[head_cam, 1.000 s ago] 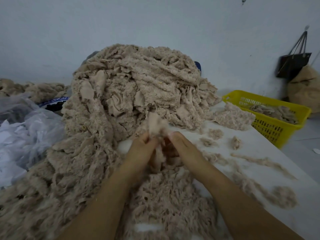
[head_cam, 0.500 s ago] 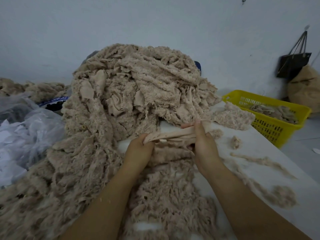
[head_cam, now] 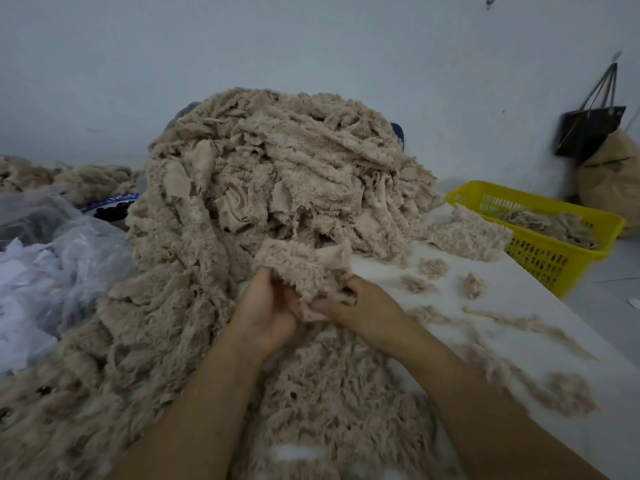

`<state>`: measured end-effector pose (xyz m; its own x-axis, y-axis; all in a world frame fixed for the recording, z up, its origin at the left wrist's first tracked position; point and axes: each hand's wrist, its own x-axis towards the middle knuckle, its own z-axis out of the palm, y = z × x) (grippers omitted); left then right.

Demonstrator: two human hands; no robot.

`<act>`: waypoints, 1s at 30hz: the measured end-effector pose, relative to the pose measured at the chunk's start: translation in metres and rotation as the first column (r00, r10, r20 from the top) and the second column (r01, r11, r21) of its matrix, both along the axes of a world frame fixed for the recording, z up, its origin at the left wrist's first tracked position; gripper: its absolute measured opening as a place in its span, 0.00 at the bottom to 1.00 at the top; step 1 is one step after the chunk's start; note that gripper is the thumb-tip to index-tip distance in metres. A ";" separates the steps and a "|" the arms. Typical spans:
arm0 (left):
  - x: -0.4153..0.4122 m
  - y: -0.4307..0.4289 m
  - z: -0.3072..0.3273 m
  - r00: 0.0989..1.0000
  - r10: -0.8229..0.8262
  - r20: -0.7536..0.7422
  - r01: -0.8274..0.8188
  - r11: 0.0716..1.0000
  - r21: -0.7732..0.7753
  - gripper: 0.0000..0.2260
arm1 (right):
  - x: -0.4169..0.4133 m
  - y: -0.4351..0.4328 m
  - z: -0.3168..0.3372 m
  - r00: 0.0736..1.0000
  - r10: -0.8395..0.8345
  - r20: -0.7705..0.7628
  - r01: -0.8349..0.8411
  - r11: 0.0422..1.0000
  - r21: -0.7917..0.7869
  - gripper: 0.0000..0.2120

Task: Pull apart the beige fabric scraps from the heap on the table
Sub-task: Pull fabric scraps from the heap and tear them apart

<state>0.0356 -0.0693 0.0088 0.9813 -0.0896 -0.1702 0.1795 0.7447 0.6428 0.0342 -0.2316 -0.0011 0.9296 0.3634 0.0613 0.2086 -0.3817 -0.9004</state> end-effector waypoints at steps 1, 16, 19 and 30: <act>0.001 0.000 0.000 1.000 0.009 0.002 -0.009 1.000 -0.016 0.18 | 0.002 0.001 -0.001 0.999 -0.014 0.048 0.019 0.994 -0.103 0.11; 0.012 0.018 -0.005 0.979 0.202 0.041 -0.180 0.934 -0.308 0.17 | 0.006 -0.010 0.007 0.966 -0.257 0.034 0.232 0.915 0.331 0.25; 0.011 0.017 -0.006 0.985 0.173 0.004 -0.167 0.956 -0.242 0.17 | 0.010 -0.015 0.006 0.926 -0.370 -0.076 0.365 0.826 0.430 0.23; 0.011 0.014 -0.006 0.982 0.191 0.001 -0.188 0.967 -0.173 0.16 | 0.012 -0.017 0.003 0.818 -0.530 -0.222 0.544 0.589 0.597 0.20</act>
